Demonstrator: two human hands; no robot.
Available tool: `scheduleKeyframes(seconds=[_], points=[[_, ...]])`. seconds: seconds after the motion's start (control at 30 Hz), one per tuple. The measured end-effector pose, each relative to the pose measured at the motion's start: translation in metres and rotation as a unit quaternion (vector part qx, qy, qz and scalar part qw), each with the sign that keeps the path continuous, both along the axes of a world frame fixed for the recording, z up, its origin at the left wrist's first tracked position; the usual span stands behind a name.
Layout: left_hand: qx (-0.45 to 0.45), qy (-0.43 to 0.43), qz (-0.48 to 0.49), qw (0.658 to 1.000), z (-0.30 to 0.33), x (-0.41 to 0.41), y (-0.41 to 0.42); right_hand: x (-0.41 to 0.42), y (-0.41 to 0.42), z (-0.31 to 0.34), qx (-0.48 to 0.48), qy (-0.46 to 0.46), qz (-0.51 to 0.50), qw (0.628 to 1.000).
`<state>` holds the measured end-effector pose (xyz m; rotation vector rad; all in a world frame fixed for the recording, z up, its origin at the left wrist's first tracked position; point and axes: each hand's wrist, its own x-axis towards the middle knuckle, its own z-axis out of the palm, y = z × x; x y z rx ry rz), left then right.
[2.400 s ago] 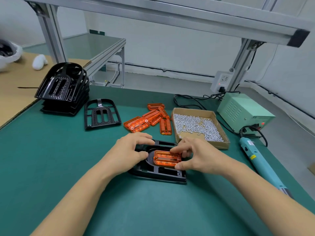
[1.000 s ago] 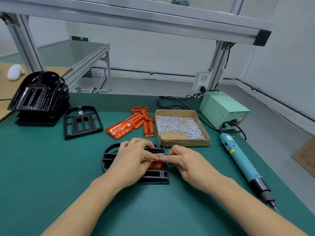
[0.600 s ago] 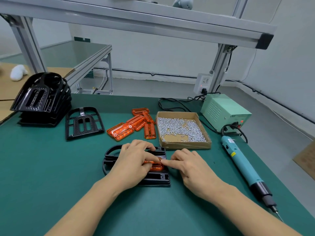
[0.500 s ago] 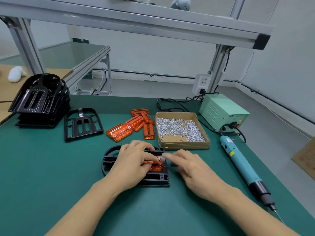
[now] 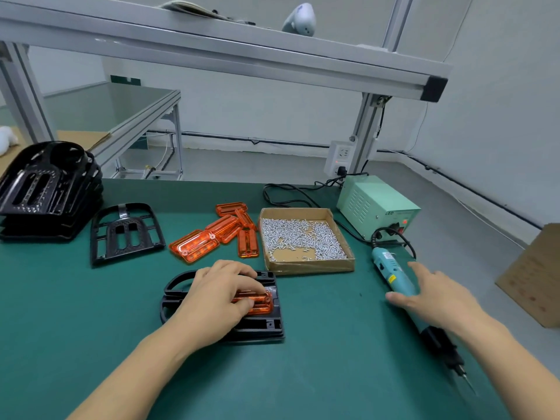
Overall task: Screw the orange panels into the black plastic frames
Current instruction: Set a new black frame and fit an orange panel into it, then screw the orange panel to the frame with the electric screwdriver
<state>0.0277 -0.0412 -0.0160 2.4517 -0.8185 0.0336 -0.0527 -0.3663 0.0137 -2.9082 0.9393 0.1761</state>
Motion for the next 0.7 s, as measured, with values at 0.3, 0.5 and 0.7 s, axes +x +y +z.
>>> scheduleKeyframes(seconds=[0.3,0.5,0.7], points=[[0.006,0.005,0.005,1.000,0.002,-0.001,0.000,0.000,-0.003,0.002,0.081,-0.004,-0.010,0.997],[-0.027,0.024,0.012,0.999,0.006,-0.002,-0.001,-0.015,-0.017,0.012,0.457,-0.208,-0.059,0.863],[-0.097,0.004,0.027,0.995,0.028,0.013,-0.031,-0.012,0.003,0.040,0.676,-0.446,0.039,0.586]])
